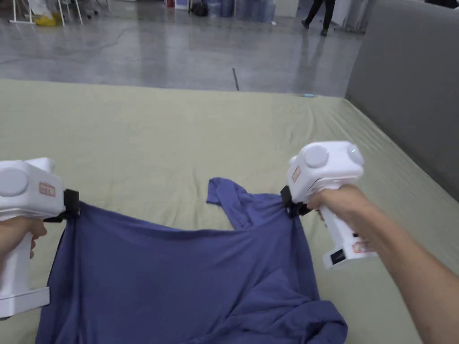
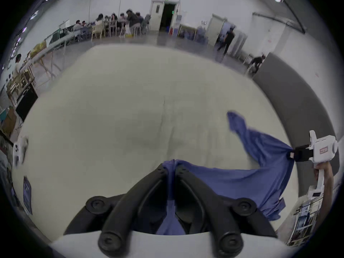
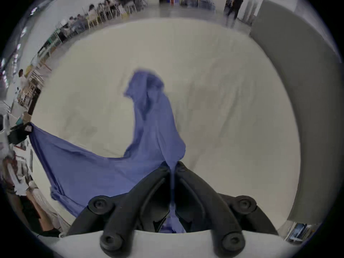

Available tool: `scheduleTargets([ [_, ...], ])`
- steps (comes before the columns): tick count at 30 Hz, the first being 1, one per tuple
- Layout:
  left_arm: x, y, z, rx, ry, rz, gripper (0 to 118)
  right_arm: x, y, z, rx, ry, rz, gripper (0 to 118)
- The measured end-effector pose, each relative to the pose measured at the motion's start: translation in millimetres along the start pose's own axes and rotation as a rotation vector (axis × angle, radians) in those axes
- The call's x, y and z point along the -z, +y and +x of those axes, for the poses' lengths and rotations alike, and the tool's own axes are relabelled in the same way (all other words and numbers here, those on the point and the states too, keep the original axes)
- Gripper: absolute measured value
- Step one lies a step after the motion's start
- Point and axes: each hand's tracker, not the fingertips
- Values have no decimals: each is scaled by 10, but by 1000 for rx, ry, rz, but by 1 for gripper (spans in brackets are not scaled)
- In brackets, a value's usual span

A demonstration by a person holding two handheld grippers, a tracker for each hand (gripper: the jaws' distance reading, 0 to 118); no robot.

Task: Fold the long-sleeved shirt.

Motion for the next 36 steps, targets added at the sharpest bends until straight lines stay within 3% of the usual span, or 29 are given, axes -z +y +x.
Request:
scheduleTargets([
  [10, -1217, 2147, 404, -11, -15, 350, 2, -2047, 1818, 4, -27, -86, 436, 4],
  [14, -1532, 2988, 609, -2, -17, 458, 2, -2713, 2569, -44, 0, -143, 582, 4],
  [18, -1871, 3644, 821, 11, 62, 585, 2, -3420, 2938, -159, 58, -241, 851, 4],
  [21, -2138, 3937, 921, -14, 42, 651, 2, -3790, 3105, -238, 23, -243, 899, 4],
  [26, -2179, 4044, 1029, 43, 80, 639, 2, -3755, 3163, -151, 53, -221, 851, 4],
  [29, -1887, 3926, 996, 65, 74, 597, 2, -3352, 3205, -12, 94, -174, 760, 4],
  [36, -1055, 3477, 869, 31, 68, 481, 2, -2507, 3004, 72, 99, -126, 645, 4],
])
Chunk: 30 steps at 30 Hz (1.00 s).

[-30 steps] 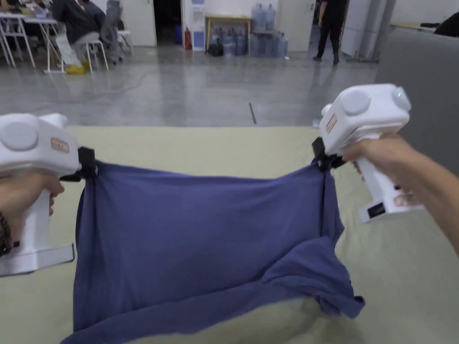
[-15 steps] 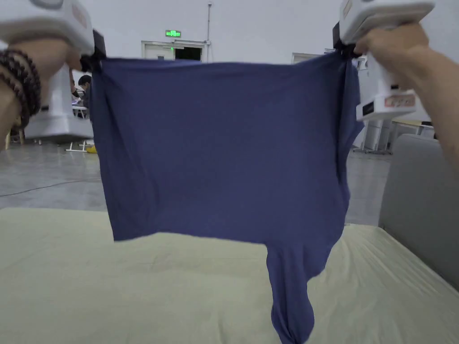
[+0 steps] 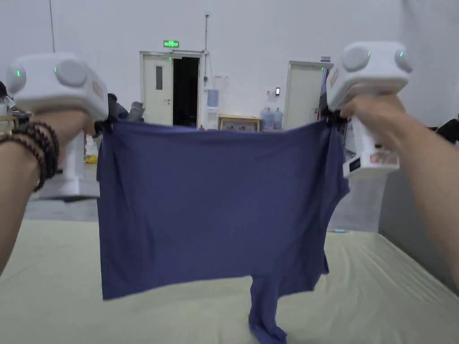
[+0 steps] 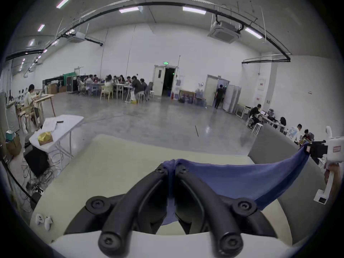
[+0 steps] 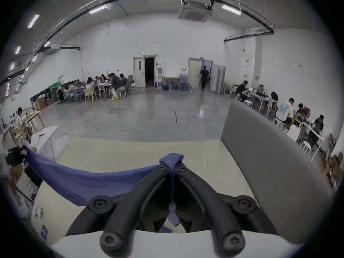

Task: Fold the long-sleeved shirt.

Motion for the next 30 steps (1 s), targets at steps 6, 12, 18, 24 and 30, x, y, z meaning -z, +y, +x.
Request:
scheduleTargets([
  [6, 11, -408, -93, 6, -16, -61, 2, -10, -310, 36, -17, -2, -42, 4],
  [12, -469, -681, -240, 8, -40, -64, 2, -379, -697, 111, -62, 39, -60, 4],
  [18, -1085, -1330, -382, -12, -73, -76, 2, -848, -1449, 202, -24, 91, -112, 4],
  [24, -1589, -2486, -639, -104, -104, -225, 2, -1238, -2791, 294, -37, 147, -214, 4],
  [30, -2308, -3716, -827, 1, -144, -239, 2, -1709, -4135, 527, -35, 183, -301, 4],
])
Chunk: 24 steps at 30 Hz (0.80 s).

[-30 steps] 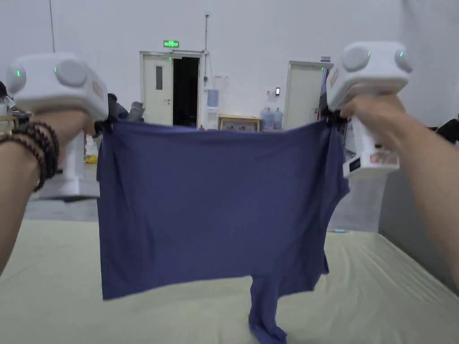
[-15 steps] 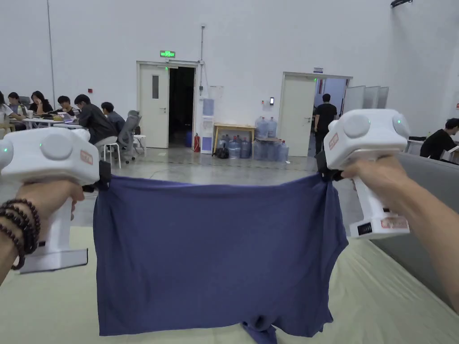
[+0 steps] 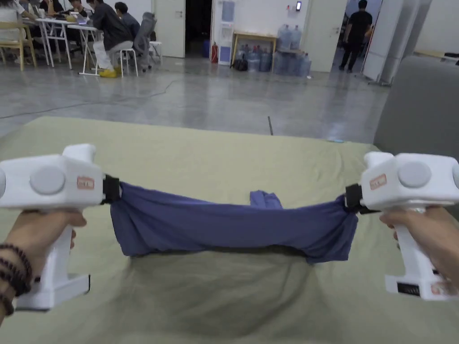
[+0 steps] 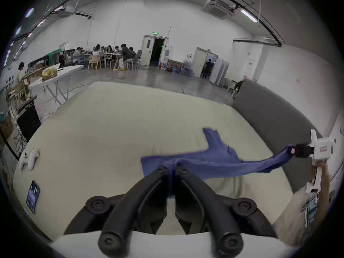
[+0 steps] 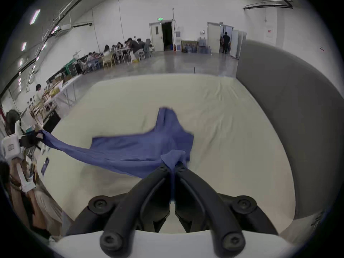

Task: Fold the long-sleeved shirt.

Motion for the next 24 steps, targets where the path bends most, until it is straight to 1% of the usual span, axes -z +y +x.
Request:
scheduleTargets([
  [2, -83, -433, -11, 6, 14, -21, 2, -72, -475, -7, -3, 16, -29, 4],
  [4, -155, -859, -11, 20, 20, -66, 2, -98, -899, -20, 17, 41, -70, 4],
  [6, -221, -1261, 2, 15, 40, -78, 2, -115, -1286, -58, 9, 58, -115, 4],
  [7, -238, -1429, 9, 19, 39, -92, 2, -116, -1471, -79, 12, 43, -124, 4],
  [9, -291, -1737, 14, 31, 41, -131, 2, -36, -1802, -50, -11, 25, -191, 4],
  [11, -373, -1984, 3, 19, 84, -153, 2, -11, -2079, -80, -46, -4, -244, 4],
  [13, -413, -2190, -107, -3, 111, -181, 2, -20, -2336, -99, -58, 0, -292, 4],
  [15, -426, -2347, -222, -5, 143, -224, 2, -42, -2517, -99, -56, 6, -340, 4],
  [17, -465, -2479, -269, -11, 136, -248, 2, -56, -2663, -133, -46, 24, -368, 4],
  [18, -482, -2536, -284, -19, 132, -276, 2, -33, -2718, -146, -53, 28, -382, 4],
  [19, -460, -2585, -302, -20, 136, -313, 2, 14, -2757, -160, -65, 22, -404, 4],
  [21, -400, -2652, -328, -9, 137, -320, 2, 84, -2820, -216, -78, -2, -425, 4],
  [24, -377, -2670, -348, -34, 126, -329, 2, 146, -2831, -216, -68, -7, -431, 4],
])
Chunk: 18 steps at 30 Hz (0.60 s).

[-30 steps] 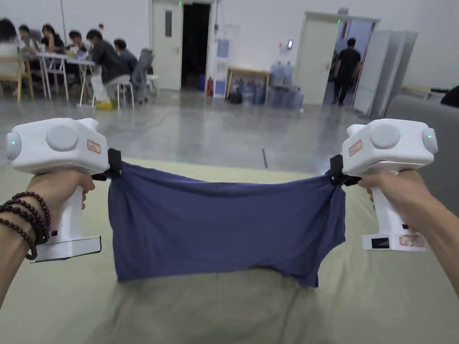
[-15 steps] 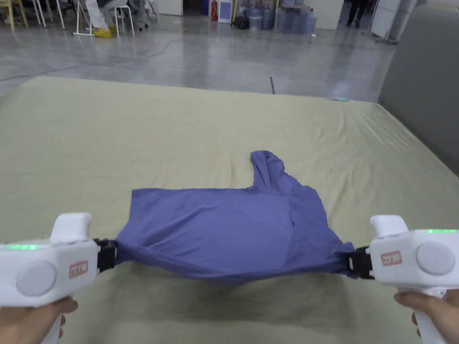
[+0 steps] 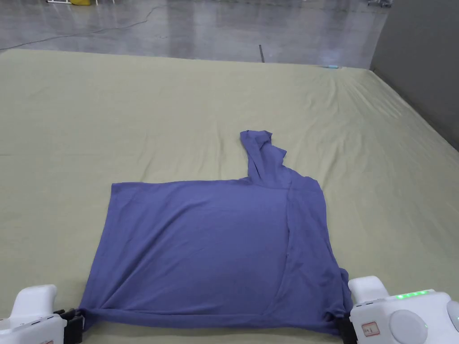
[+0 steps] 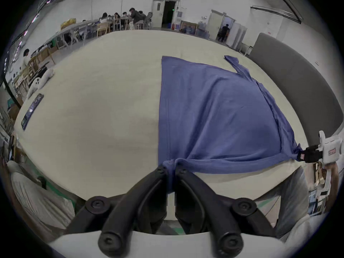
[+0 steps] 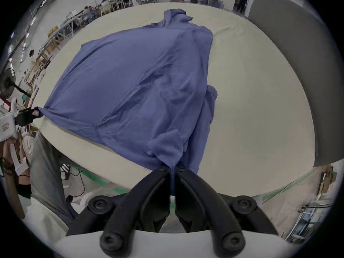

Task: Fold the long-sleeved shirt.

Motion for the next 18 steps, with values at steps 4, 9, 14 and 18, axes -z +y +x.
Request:
scheduleTargets([
  [4, -108, 44, 4, -24, -7, 57, 58, -94, -3, 22, 4, -2, -2, 103],
  [9, -363, 301, 63, -2, 26, 106, 117, -602, 133, 72, 52, -21, 139, 117],
  [14, -496, 694, 246, 22, -14, 193, 0, -731, 402, 34, 107, -26, 271, 3],
  [18, -231, 943, 406, 69, -28, 151, 0, -486, 614, 17, 110, 3, 222, 3],
])
